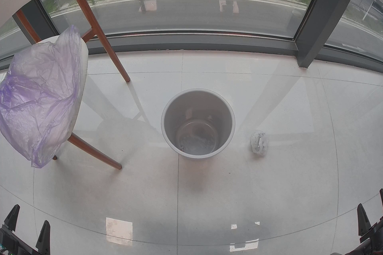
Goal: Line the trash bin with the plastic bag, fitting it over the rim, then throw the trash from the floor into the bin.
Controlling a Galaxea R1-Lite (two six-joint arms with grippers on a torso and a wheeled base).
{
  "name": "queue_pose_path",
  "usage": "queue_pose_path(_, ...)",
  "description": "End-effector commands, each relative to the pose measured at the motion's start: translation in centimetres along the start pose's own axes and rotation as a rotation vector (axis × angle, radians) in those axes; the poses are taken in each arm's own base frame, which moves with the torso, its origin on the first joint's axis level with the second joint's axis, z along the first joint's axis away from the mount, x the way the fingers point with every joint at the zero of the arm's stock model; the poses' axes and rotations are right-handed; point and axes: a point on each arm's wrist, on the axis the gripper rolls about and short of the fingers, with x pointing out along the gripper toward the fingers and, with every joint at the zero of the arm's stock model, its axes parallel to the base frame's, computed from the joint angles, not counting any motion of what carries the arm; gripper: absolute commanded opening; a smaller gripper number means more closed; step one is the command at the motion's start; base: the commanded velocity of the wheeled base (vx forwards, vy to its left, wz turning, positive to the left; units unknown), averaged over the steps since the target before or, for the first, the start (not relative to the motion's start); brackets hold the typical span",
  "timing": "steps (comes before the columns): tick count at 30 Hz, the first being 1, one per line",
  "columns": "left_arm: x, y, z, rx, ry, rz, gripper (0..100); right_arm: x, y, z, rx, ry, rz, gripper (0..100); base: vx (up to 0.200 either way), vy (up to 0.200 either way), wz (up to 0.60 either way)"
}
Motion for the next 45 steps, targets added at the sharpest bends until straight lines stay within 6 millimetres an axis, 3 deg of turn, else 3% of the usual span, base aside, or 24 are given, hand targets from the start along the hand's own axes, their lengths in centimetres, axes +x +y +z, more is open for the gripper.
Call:
queue_pose_path(1, 0.1, 0.0, -0.5, 0.001, 0.005, 0.0, 100, 0.0, 0.0, -0.5, -0.001, 0.0, 0.001, 100, 0.0, 0.0, 0.0)
queue_pose_path(16, 0.0, 0.0, -0.3, 0.002, -0.014, 0.002, 100, 0.0, 0.0, -0.5, -0.001, 0.0, 0.001, 100, 0.0, 0.0, 0.0)
queue_pose_path(20, -0.4, 0.1, 2.3, 0.019, -0.261, 0.027, 100, 0.0, 0.0, -0.5, -0.001, 0.0, 0.001, 100, 0.0, 0.0, 0.0)
queue_pose_path(25, -0.9, 0.1, 4.4, 0.081, -0.3, 0.003, 100, 0.0, 0.0, -0.5, -0.001, 0.0, 0.001, 100, 0.0, 0.0, 0.0)
queue_pose_path(28, -0.9, 0.1, 4.6, 0.089, -0.294, 0.003, 100, 0.0, 0.0, -0.5, -0.001, 0.0, 0.001, 100, 0.0, 0.0, 0.0)
queue_pose_path(29, 0.7, 0.2, 7.6, 0.097, -0.195, -0.002, 100, 0.0, 0.0, -0.5, -0.001, 0.0, 0.001, 100, 0.0, 0.0, 0.0)
queue_pose_path(34, 5.1, 0.4, 12.9, 0.104, -0.083, -0.027, 100, 0.0, 0.0, -0.5, -0.001, 0.0, 0.001, 100, 0.0, 0.0, 0.0)
queue_pose_path(36, 5.8, 0.3, 13.6, 0.107, -0.077, -0.043, 100, 0.0, 0.0, -0.5, -0.001, 0.0, 0.001, 100, 0.0, 0.0, 0.0)
queue_pose_path(38, 9.0, 0.3, 16.3, 0.134, -0.036, -0.065, 100, 0.0, 0.0, -0.5, -0.001, 0.0, 0.001, 100, 0.0, 0.0, 0.0)
queue_pose_path(41, 12.8, -0.2, 17.5, 0.219, 0.024, -0.147, 100, 0.0, 0.0, -0.5, -0.001, 0.0, 0.001, 100, 0.0, 0.0, 0.0)
queue_pose_path(45, 16.5, -1.6, 18.2, 0.307, 0.055, -0.281, 100, 0.0, 0.0, -0.5, 0.001, 0.0, 0.001, 100, 0.0, 0.0, 0.0)
